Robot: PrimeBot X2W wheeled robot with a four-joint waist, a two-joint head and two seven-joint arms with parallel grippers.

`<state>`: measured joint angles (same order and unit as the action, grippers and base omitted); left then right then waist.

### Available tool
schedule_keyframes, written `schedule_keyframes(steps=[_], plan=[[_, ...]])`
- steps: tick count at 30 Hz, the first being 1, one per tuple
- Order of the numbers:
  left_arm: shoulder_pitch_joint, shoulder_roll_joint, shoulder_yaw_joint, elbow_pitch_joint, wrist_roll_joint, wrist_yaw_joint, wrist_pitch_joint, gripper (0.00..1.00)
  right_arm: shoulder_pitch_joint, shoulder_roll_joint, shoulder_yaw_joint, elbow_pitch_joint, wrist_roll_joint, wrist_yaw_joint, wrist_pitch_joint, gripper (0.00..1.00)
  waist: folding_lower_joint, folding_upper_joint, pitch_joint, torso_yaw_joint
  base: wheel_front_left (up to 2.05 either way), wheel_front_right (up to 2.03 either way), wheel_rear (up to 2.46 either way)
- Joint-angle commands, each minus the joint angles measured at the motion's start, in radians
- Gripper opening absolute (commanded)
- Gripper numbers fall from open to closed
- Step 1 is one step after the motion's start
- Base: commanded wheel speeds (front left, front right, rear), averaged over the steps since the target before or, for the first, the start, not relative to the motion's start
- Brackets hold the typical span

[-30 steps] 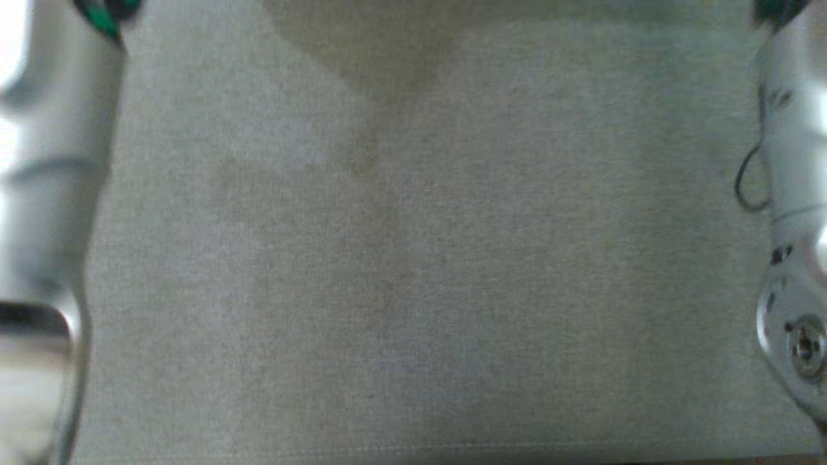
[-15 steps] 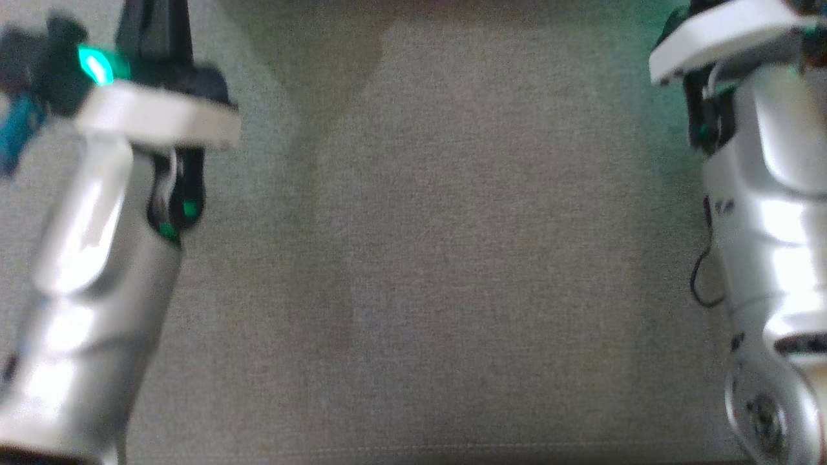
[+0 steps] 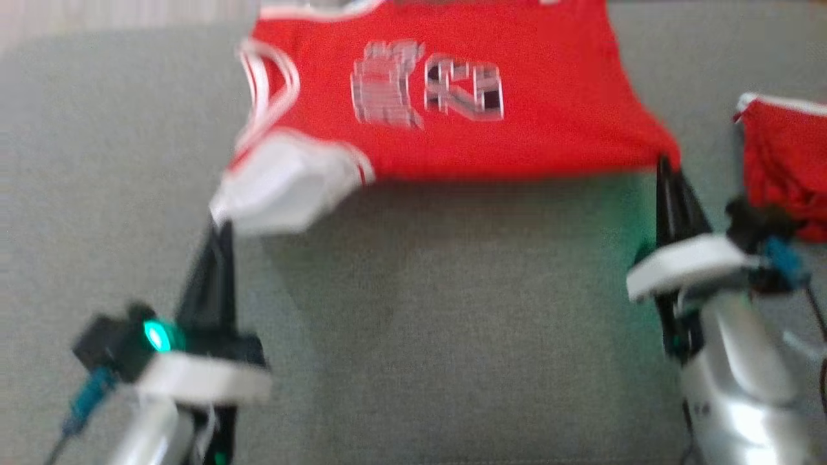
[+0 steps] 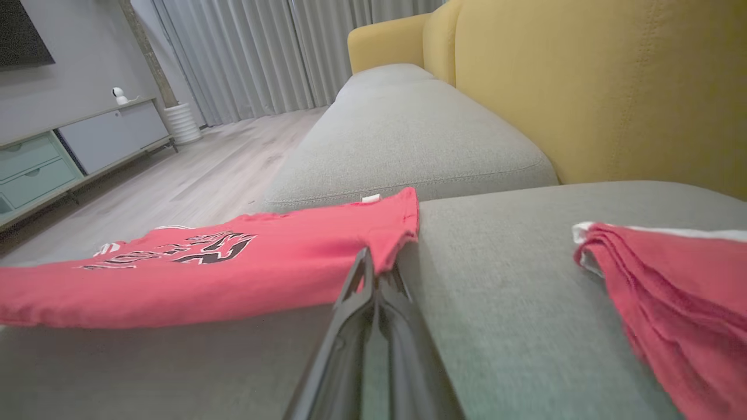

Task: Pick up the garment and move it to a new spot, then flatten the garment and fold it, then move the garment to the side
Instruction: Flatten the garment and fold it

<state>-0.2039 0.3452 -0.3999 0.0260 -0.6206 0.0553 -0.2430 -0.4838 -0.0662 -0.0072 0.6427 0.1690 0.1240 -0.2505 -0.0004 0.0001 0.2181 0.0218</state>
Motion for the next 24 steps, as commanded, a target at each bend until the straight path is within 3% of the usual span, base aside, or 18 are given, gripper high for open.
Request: schedule_keyframes(steps=[1,6,13,18,24], plan=[[0.011,0.036,0.023,-0.051,-0.004,0.010,0.006,0.00,0.021,0.016,0.022,-0.043,0.009,0.007,-0.003,0.00,0.0004,-0.0001,-0.101,0.002,0.00,0.00,0.00],[0.231,0.070,-0.015,-0.177,-0.008,0.065,0.052,0.00,0.257,0.016,0.012,-0.163,0.040,0.007,0.074,0.00,0.0004,-0.0001,-0.231,0.012,0.00,0.00,0.00],[0.407,0.104,-0.037,-0.313,-0.010,0.129,0.095,0.00,0.465,0.016,-0.007,-0.360,0.067,0.007,0.189,0.00,0.0004,-0.0001,-0.261,0.011,0.00,0.00,0.00],[0.454,0.093,-0.069,-0.315,-0.018,0.135,0.103,0.00,0.539,0.016,-0.018,-0.423,0.078,0.007,0.246,0.00,0.0004,-0.0001,-0.259,0.006,0.00,0.00,0.00],[0.424,0.068,-0.102,-0.234,-0.017,0.104,0.094,0.00,0.545,0.016,-0.024,-0.402,0.077,0.007,0.275,0.00,0.0004,-0.0001,-0.247,0.005,0.00,0.00,0.00]])
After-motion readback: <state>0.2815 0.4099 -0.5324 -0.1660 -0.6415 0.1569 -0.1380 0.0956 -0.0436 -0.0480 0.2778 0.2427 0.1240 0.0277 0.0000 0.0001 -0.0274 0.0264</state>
